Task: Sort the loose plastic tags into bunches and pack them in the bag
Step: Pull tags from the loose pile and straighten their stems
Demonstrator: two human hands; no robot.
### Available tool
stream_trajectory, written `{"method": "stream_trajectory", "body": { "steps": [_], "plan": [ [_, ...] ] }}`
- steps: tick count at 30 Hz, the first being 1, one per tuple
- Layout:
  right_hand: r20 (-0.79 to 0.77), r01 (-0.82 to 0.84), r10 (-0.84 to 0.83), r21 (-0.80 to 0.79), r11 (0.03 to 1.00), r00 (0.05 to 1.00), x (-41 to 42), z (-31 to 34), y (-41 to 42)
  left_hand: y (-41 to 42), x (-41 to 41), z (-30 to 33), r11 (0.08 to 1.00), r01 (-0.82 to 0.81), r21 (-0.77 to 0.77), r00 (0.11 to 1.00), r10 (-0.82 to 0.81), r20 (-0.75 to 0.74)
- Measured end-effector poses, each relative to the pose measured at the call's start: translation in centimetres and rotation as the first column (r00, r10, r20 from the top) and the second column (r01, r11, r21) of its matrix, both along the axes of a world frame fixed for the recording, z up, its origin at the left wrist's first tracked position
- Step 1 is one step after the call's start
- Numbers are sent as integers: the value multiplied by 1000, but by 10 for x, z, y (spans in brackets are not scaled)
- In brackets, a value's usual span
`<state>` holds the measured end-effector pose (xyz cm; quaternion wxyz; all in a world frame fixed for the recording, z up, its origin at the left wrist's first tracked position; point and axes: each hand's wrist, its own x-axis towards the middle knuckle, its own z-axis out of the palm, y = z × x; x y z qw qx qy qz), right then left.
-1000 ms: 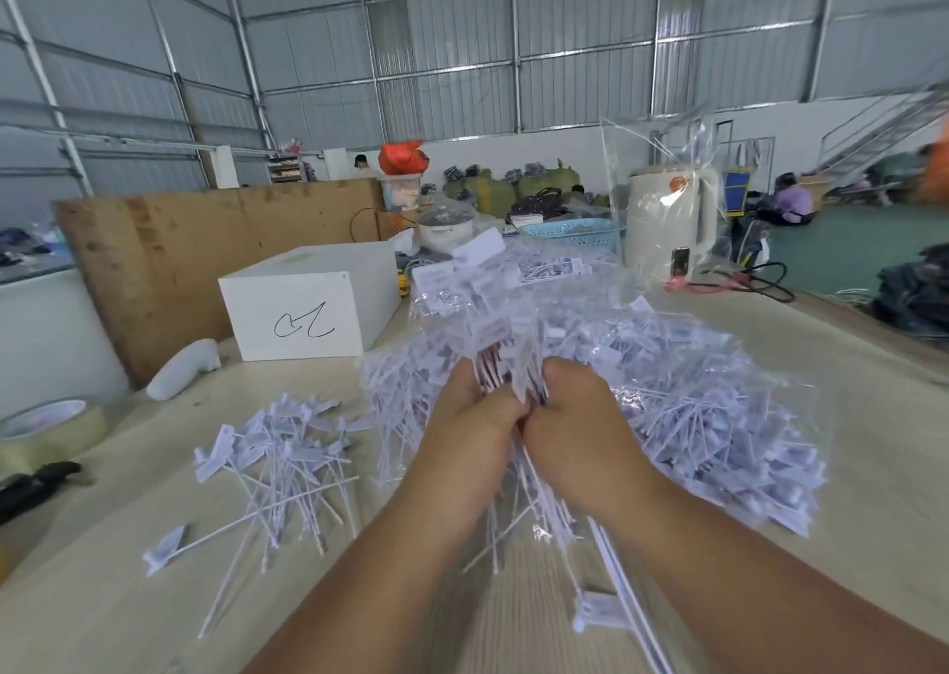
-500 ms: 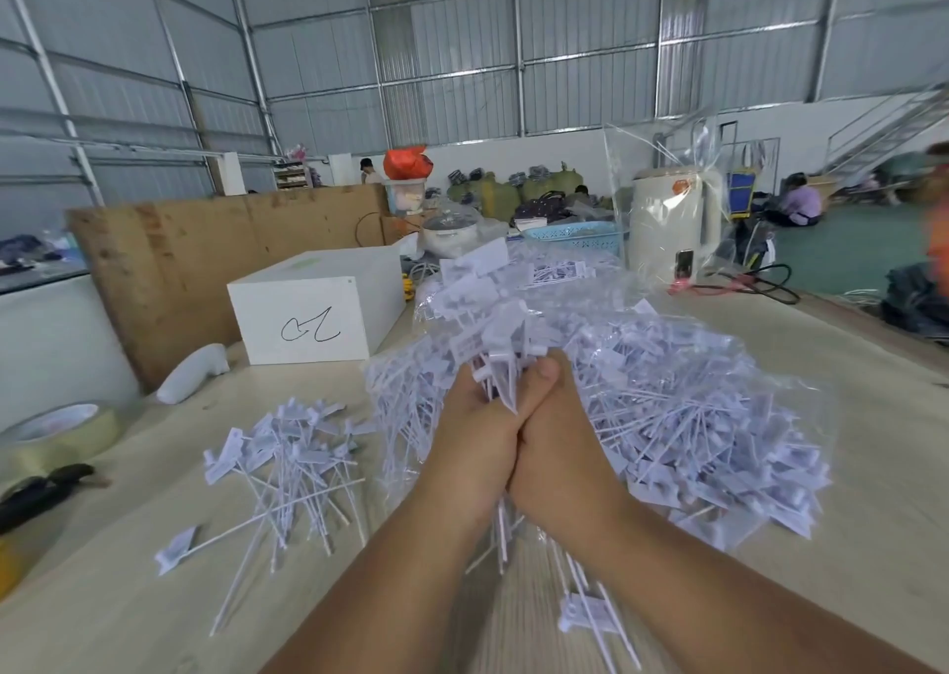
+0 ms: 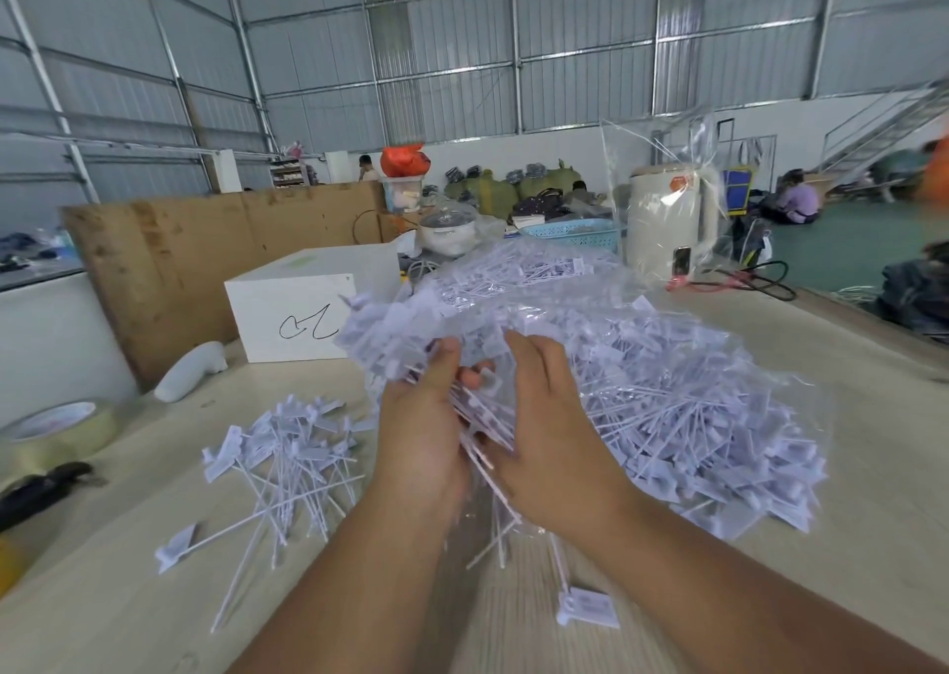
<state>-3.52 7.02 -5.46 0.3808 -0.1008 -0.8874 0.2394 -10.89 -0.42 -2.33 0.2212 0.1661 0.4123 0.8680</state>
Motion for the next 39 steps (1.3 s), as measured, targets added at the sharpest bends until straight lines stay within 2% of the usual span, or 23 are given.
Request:
{"method": "stream_trajectory", "body": {
  "steps": [2,6,10,14,18,25,28,30,32,34,39],
  "plan": [
    [70,24,-29,73,997,997,-1,-3,4,-3,-4,3,999,-11,42,1000,10,22],
    [192,153,-201,241,958,961,2,0,8,-8,-15,8,992,-42,115,999,41,12],
    [223,116,-179,269,956,958,4,4,11,-13,-19,8,989,-79,127,997,80,-2],
    [316,49,-102,170,984,943,10,7,16,-23,-26,11,982,-118,148,993,121,-13],
    [273,74,-76,16,997,959,13,9,18,-24,-28,13,971,-198,131,980,201,-9],
    [247,98,-79,-69,993,966,10,5,11,-21,-20,12,985,-116,127,993,114,22],
    [138,99,-68,-231,968,988,6,6,7,-22,-18,11,995,-49,86,998,47,29],
    [109,103,-74,-291,951,991,6,9,3,-22,-14,12,991,-15,136,998,6,63],
    [210,144,-101,-201,969,973,7,10,-2,-20,-9,13,987,11,161,998,-21,60],
    [310,192,-156,-88,977,938,9,9,-8,-15,-4,12,993,34,113,999,-37,28],
    [375,246,-243,40,968,894,10,8,-13,-8,4,7,998,2,57,997,3,-79]
  ]
}}
